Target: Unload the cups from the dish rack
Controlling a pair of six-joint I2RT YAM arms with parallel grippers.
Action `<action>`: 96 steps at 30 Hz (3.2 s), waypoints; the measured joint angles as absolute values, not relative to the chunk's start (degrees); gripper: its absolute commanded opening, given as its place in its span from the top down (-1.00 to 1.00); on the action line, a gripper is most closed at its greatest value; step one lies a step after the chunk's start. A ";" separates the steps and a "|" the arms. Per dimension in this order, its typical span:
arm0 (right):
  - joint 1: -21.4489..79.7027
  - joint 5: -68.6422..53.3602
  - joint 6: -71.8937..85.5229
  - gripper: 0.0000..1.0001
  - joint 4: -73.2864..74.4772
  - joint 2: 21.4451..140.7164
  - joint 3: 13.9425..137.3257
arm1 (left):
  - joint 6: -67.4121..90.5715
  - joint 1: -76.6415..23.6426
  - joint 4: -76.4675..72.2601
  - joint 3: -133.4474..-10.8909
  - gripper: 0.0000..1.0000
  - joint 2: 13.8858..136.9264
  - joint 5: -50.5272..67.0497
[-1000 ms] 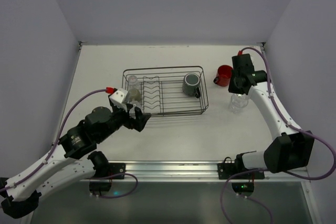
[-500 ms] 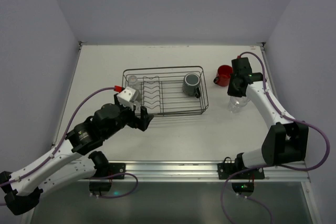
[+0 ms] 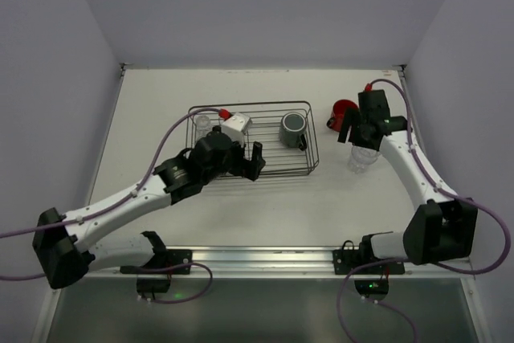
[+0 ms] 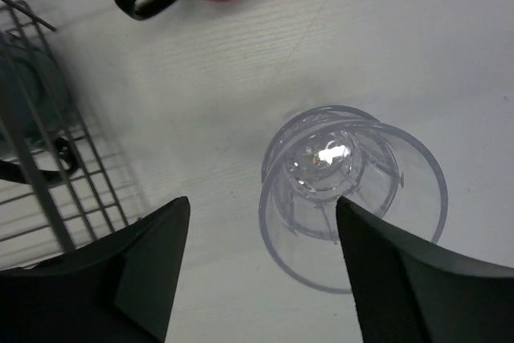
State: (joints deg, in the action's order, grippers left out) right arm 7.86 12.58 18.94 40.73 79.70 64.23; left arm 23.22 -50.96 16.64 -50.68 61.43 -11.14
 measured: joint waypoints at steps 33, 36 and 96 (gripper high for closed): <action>15.51 -11.60 24.47 -0.98 21.93 40.75 45.60 | 19.29 -51.00 6.07 -95.53 -1.00 120.75 -26.92; 16.23 -11.79 24.49 -0.98 21.52 40.53 45.60 | 18.79 -51.00 6.17 -96.88 -1.00 122.50 -27.57; 28.27 -32.60 66.02 0.45 -37.17 57.89 37.63 | 52.99 -40.45 -46.24 -34.92 0.60 62.67 11.20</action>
State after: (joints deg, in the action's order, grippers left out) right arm 28.27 -32.60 66.02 -37.17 57.89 37.63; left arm 52.99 -40.45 -46.24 -34.92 62.67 11.20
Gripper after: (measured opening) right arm 0.434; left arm 0.910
